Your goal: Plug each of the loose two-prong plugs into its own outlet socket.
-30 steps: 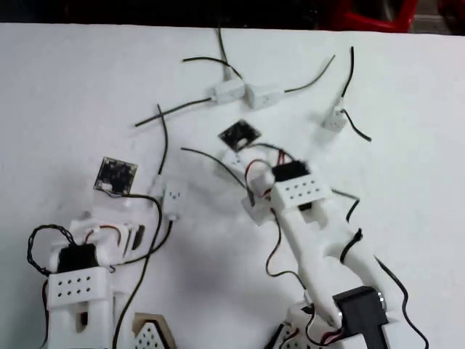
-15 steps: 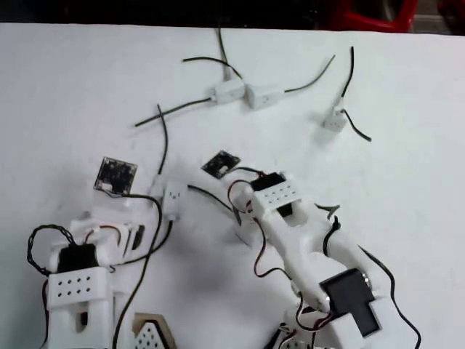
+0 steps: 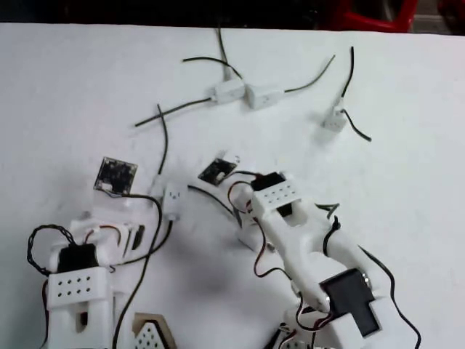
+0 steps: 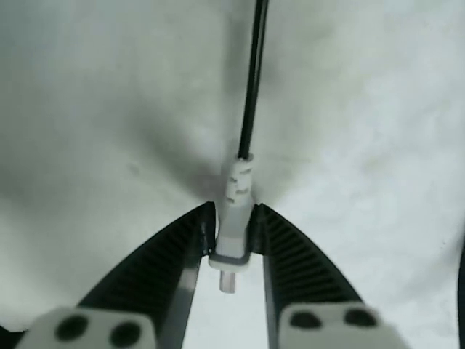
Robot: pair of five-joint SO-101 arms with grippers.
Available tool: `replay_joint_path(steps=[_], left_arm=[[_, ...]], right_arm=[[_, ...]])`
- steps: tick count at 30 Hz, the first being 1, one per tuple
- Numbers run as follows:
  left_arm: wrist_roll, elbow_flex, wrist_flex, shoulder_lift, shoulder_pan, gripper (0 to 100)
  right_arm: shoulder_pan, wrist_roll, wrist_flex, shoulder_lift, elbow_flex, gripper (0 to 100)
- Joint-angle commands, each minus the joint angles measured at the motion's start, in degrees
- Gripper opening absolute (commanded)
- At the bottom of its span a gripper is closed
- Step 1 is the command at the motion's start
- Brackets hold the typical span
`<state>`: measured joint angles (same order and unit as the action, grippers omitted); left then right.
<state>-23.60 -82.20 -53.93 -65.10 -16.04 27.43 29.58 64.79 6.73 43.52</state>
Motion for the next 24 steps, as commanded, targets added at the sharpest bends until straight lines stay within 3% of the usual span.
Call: replay_joint_path(steps=[1,7,14,24], left_arm=[[-0.44,0.35,1.23,-1.01,-0.48,25],[-0.44,0.35,1.23,-1.01,-0.48,25],[-0.44,0.35,1.23,-1.01,-0.48,25],[-0.44,0.53,1.23,-1.10,-0.48,25]], right_arm=[[-0.57,2.55,-0.92,0.22,-2.55,1.4],[-2.86,3.96,2.77,5.32,-3.87,1.7],[-4.00,-0.88,8.66,26.95,-4.31,1.7],[-3.74,-16.88,7.34,50.51,-2.73,1.7]])
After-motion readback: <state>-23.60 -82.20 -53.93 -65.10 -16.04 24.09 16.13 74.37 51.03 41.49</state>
